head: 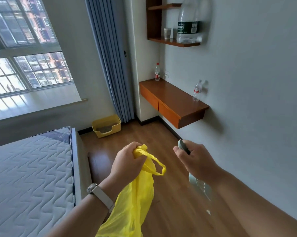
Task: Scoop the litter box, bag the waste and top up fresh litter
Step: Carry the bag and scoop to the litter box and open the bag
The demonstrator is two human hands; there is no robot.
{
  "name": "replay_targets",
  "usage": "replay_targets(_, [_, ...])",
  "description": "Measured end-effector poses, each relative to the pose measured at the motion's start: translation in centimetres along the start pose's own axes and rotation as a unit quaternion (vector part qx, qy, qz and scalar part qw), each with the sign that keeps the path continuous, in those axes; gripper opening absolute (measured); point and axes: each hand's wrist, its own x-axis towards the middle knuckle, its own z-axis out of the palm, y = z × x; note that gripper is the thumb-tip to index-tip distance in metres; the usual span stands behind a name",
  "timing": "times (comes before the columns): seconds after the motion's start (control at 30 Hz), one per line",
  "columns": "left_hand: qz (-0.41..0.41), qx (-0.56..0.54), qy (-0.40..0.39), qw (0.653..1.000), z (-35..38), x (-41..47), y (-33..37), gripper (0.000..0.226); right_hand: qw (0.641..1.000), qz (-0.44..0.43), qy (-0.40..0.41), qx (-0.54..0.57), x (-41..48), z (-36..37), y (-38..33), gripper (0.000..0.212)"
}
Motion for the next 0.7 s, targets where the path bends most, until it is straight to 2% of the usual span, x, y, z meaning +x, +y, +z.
replay_targets(0.37, [-0.018, 0.015, 0.029, 0.999, -3.1, 12.7, -3.4, 0.018, 0.999, -0.001, -0.029, 0.038, 14.4, 5.7, 2.1, 0.041])
replay_targets(0.7, [-0.079, 0.064, 0.059, 0.993, -0.3, 27.8, -6.7, 0.016, 0.988, 0.015, -0.102, 0.113, 31.2, 9.8, 10.6, 0.042])
